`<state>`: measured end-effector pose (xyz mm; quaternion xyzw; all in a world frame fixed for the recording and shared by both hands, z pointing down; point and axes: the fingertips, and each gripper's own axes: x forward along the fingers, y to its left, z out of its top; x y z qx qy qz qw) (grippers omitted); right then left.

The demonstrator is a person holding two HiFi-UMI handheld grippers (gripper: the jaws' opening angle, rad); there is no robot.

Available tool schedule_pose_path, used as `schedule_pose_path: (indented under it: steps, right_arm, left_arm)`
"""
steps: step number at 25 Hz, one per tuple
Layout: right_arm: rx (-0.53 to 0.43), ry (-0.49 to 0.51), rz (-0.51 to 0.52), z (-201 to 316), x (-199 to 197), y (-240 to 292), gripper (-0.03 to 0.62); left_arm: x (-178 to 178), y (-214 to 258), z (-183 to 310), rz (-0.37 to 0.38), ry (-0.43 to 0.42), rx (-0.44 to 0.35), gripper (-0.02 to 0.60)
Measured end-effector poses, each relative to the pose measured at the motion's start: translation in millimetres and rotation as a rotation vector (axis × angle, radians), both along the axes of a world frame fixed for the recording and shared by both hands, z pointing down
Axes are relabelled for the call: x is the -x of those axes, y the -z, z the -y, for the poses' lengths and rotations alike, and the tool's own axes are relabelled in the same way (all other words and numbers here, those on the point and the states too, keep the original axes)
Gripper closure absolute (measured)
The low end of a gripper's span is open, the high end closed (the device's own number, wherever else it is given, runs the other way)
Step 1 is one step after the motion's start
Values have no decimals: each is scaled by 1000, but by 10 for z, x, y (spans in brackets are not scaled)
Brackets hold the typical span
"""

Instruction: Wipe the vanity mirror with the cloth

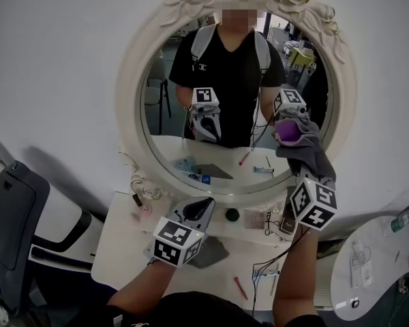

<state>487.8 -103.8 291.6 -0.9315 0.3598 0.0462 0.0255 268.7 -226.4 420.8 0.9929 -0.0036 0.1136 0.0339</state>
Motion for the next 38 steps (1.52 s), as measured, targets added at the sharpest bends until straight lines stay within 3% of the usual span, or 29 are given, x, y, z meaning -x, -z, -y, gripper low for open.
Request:
schedule_pose_path:
  steps: [19,25,28,31,35,38]
  right_arm:
    - [198,55,215,171,70,-1146,566]
    - [359,144,372,364,222,-1730,566]
    - [424,142,344,377,324,-1718,566]
    - [347,185,243,426,497,-1281,566]
    - [166,264,82,540,670,-292,566]
    - [41,368,22,615,766,434,566]
  left_arm:
    - [65,51,-76,-13,-1,-17,581]
    - [196,113,-72,-34,16,-18,581]
    - [278,131,-77,-38,22,-20,581]
    - [365,126,-28,-40,38,-14,581]
    - [449,119,36,-45,56,-4,581]
    - [510,115,75,-49,66,-4,581]
